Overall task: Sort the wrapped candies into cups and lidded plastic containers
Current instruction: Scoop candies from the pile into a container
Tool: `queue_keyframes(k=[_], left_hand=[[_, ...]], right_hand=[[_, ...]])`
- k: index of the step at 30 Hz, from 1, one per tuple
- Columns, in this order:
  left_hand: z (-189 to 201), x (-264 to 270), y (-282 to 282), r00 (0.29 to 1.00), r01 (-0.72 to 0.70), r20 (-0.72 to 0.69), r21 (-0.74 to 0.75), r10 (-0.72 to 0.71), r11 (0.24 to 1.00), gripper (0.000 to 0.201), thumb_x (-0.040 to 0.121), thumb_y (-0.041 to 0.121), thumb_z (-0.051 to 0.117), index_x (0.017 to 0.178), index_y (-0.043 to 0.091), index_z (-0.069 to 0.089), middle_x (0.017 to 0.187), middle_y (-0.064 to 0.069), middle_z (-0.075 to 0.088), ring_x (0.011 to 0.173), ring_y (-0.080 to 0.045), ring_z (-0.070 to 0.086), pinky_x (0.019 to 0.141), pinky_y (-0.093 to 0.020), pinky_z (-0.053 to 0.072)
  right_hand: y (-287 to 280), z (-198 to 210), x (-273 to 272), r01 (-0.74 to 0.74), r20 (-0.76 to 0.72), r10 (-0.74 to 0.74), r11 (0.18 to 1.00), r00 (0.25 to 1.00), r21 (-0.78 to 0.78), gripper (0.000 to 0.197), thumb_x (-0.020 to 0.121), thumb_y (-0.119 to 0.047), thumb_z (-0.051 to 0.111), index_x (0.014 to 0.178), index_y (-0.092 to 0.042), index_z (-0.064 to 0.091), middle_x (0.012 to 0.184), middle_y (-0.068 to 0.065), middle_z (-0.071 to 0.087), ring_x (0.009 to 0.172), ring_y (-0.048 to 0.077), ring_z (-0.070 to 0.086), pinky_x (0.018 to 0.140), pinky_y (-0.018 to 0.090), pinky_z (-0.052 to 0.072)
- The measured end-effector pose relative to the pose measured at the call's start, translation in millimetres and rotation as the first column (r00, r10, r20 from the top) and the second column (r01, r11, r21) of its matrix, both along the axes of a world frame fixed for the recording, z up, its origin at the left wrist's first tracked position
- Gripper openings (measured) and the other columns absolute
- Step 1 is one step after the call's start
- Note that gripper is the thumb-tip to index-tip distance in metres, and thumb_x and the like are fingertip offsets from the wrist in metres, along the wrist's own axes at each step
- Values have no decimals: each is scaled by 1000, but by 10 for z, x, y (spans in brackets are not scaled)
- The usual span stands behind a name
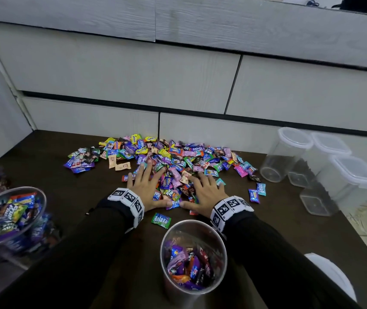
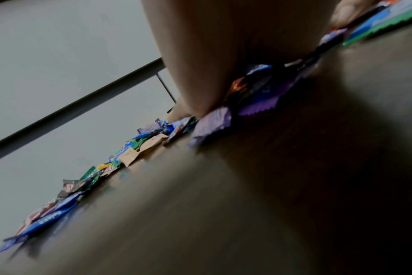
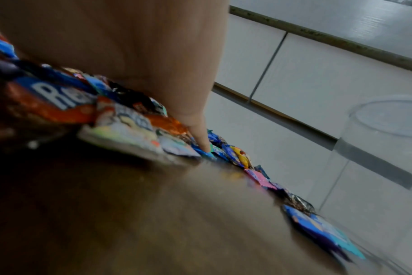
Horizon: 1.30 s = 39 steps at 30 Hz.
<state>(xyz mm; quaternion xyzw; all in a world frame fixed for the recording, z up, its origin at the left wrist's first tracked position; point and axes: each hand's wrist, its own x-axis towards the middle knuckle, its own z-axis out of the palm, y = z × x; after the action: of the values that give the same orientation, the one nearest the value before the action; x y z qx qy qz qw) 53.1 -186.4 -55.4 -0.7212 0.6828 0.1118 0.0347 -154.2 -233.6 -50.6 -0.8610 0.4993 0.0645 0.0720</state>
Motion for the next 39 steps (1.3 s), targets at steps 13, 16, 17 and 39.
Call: queue_keyframes(k=[13,16,17,39], left_hand=[[53,-119,17,991,107,83,-72,-101,992,55,99,32,50,149,26,28,131,-12,35,122,-30,40,97,-38,40],[144,-124,29,996,90,9,-21,-90,996,44,101,29,46,142,19,34,128,-13,35,111,-31,51,85,-39,47],[175,-113,33,996,87,6,-29,-87,996,41,102,32,44,139,18,36,127,-13,36,107,-30,54,81,-38,48],[668,-247,463,969,-119,-234,-176,76,977,57,103,49,32,152,20,30,144,-10,48,128,-24,49,97,-40,45]], right_hand=[[97,174,161,-131,13,131,991,991,37,44,96,-33,50,130,-8,36,128,18,38,107,40,54,77,42,43],[79,227,132,-89,48,85,992,995,94,38,96,-21,49,128,-6,37,124,19,43,105,43,54,78,44,44],[65,252,113,-77,60,72,992,996,98,38,95,-19,49,128,-6,38,123,19,45,107,42,54,81,44,44],[338,552,-330,136,101,-150,981,983,136,39,94,-31,56,123,-5,52,120,19,58,111,32,57,89,35,47]])
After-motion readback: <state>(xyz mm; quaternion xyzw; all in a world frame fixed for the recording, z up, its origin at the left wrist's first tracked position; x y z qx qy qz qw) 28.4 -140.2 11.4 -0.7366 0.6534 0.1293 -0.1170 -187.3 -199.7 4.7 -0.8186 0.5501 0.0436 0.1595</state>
